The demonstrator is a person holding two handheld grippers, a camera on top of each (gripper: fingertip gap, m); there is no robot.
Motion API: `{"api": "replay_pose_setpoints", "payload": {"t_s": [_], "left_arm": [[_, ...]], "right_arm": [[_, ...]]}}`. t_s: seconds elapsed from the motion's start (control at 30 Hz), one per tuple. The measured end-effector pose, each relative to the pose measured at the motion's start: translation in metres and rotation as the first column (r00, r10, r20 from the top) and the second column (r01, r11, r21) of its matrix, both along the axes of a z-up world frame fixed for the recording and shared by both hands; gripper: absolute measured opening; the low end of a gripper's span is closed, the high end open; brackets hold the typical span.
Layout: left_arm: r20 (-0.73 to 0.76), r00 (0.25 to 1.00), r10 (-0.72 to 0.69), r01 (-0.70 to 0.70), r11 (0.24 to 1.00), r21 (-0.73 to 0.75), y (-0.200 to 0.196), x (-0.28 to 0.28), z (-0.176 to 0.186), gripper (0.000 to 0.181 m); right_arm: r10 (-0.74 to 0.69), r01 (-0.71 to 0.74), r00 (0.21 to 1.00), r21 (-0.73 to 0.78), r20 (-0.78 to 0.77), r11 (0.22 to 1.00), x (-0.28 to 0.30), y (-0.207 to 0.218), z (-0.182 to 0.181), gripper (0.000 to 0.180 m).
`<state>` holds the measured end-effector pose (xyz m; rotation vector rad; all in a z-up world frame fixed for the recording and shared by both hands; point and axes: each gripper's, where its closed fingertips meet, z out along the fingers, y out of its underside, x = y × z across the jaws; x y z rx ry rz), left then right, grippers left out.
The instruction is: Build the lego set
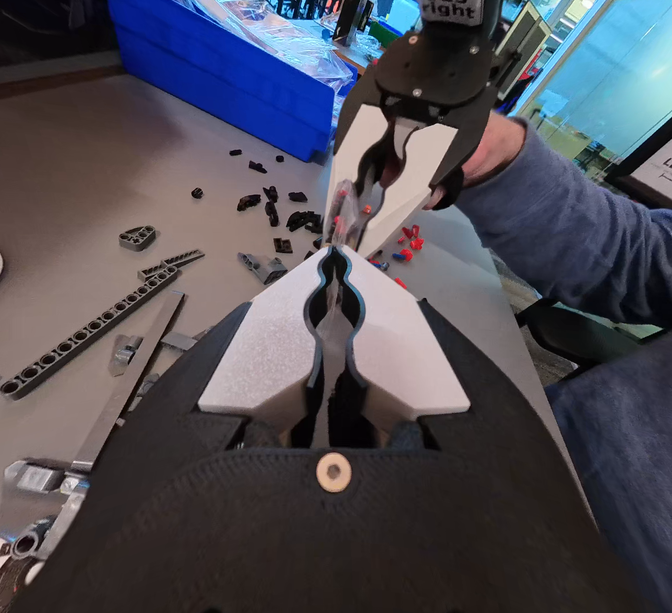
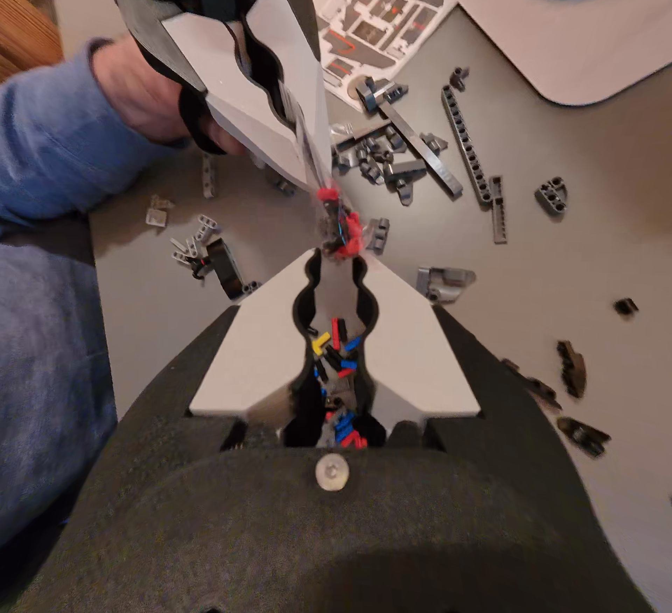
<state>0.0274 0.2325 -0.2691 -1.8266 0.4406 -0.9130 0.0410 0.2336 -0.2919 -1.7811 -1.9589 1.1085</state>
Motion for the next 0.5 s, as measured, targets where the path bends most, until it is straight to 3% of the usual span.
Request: {"api": "replay_pose_setpoints", "payload": {"t_s": [0.03,0.2,0.33,0.5], "left_arm": [[0.002,1.000,0.003,-0.003,1.000,-0.002,0.000,0.000,0.000,0.000],[-0.054,0.998,0.014,-0.015,0.999,-0.028,0.000,-0.002,-0.008,0.001],[-0.083,0.996,0.019,-0.022,0.999,-0.027,0.000,-0.005,-0.008,0.016],[-0.222,0.975,-0.019,0.004,0.998,-0.069,-0.003,0.000,-0.025,0.000]], "right_arm": [[0.009,-0.009,1.000,-0.016,-0.026,1.000,-0.002,-0.002,0.001,0.009],[0.030,-0.030,1.000,0.003,-0.003,1.000,0.000,-0.004,-0.004,0.008],[0.060,-0.067,0.993,0.071,0.099,0.995,0.004,-0.006,-0.010,0.008],[0.086,-0.123,0.972,0.161,0.220,0.979,0.006,-0.006,-0.019,0.007]]}}
